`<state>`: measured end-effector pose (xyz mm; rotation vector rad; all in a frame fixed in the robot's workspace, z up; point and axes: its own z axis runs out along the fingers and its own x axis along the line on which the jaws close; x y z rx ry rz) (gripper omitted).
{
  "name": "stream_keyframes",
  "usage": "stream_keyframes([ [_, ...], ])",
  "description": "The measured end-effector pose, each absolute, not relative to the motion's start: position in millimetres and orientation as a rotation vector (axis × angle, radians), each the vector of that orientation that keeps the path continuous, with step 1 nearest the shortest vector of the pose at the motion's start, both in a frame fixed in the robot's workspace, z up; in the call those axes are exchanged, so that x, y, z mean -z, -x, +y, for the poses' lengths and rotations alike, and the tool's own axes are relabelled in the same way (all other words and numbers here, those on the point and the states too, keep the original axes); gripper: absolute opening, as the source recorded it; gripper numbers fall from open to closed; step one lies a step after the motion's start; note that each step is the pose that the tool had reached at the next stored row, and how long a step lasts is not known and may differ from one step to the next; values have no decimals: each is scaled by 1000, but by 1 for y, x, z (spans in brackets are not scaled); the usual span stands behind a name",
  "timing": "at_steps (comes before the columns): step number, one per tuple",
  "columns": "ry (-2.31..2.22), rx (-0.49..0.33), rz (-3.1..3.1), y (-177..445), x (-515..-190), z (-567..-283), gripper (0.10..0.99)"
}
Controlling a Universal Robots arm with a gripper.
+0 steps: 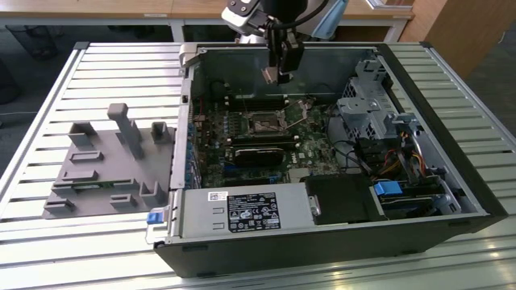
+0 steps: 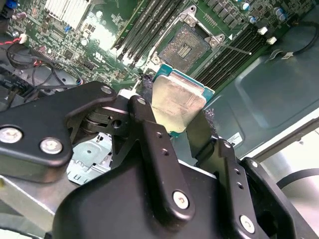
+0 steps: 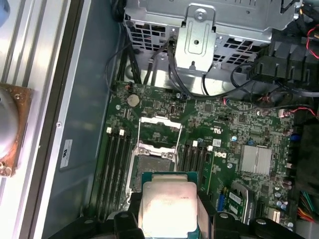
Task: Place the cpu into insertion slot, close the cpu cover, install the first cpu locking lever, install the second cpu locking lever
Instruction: 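Place the cpu into insertion slot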
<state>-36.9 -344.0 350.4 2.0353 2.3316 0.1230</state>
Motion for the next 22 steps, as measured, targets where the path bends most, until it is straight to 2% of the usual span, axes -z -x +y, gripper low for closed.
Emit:
stream_keyframes([
  [22,-2129,-120,2242,37,-340,-344,525],
])
